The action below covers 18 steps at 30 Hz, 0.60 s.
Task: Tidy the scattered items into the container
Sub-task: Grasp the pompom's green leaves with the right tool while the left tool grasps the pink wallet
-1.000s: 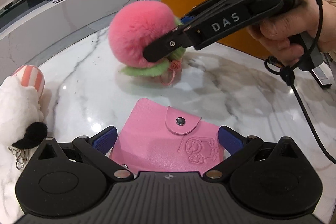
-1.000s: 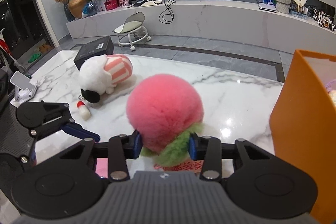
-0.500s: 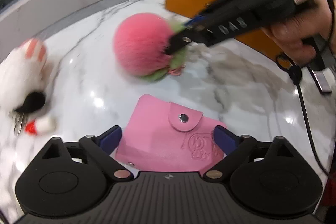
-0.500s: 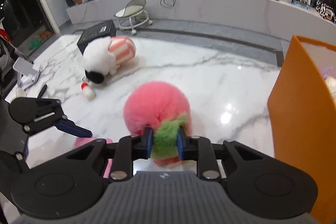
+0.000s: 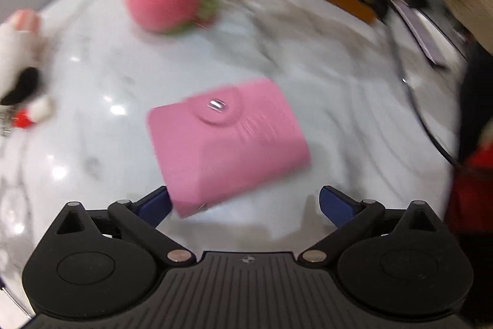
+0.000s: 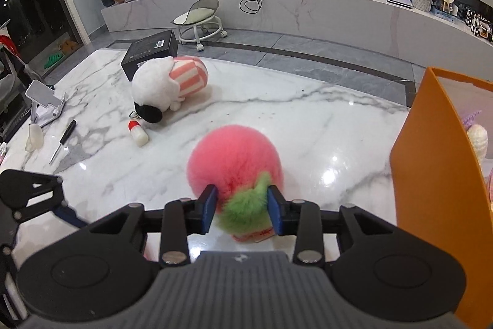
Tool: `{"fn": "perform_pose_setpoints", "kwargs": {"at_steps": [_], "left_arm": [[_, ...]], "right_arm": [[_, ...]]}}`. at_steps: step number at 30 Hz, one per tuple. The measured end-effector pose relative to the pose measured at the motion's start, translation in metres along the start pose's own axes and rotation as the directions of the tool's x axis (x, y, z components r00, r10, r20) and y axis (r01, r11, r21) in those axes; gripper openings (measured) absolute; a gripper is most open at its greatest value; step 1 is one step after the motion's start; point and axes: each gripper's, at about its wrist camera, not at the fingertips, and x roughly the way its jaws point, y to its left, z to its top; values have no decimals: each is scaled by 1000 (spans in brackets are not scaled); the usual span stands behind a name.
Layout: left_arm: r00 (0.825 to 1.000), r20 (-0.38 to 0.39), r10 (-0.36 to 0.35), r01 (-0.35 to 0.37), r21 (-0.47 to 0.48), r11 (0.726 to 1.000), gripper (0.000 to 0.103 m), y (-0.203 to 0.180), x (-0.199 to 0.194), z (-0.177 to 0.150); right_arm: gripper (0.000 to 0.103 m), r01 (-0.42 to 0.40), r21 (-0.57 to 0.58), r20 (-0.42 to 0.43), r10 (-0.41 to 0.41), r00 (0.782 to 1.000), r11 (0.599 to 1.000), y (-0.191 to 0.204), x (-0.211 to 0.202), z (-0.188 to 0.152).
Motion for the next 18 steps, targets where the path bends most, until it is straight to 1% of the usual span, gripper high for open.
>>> {"fn": "perform_pose_setpoints", "kwargs": {"at_steps": [1, 3, 4, 6, 7, 8, 10, 13, 16, 17, 18], "left_arm": [[1000, -22, -19, 20, 40, 999, 103, -5, -3, -1], [1000, -11, 28, -26, 155, 987, 103, -17, -13, -1], [997, 28, 77, -81, 192, 978, 103, -18, -16, 2], [980, 108, 168, -191, 254, 948, 103, -19, -22, 8], [973, 138, 187, -218, 261, 940, 103, -16, -20, 11], [971, 144, 190, -222, 263, 939, 103, -14, -16, 15], [980, 114, 161, -189, 308, 933, 103, -12, -4, 19], [987, 78, 138, -157, 397, 904, 103, -13, 13, 19], [991, 73, 111, -130, 371, 919, 103, -13, 24, 25], [992, 72, 101, -121, 363, 924, 103, -13, 28, 26], [993, 70, 92, -111, 354, 929, 103, -13, 32, 28]], "right_arm": [[40, 1, 0, 1, -1, 1000, 1000, 0, 0, 1], [41, 2, 1, 6, -2, 1000, 1000, -2, -2, 1], [41, 3, 3, 8, -3, 1000, 1000, -3, -2, 2], [42, 6, 6, 12, -6, 1000, 1000, -3, -3, 2], [42, 7, 7, 13, -7, 1000, 1000, -4, -4, 2], [42, 6, 8, 12, -7, 1000, 1000, -4, -4, 2], [43, 5, 6, 13, -5, 1000, 1000, -3, -5, 2], [44, 0, 2, 13, 0, 1000, 1000, -3, -5, 2], [49, 2, -1, 15, -2, 1000, 1000, -3, -3, 3], [51, 5, -4, 16, -5, 1000, 1000, -3, -3, 3], [56, 8, -6, 18, -8, 1000, 1000, -3, -2, 4]]}}
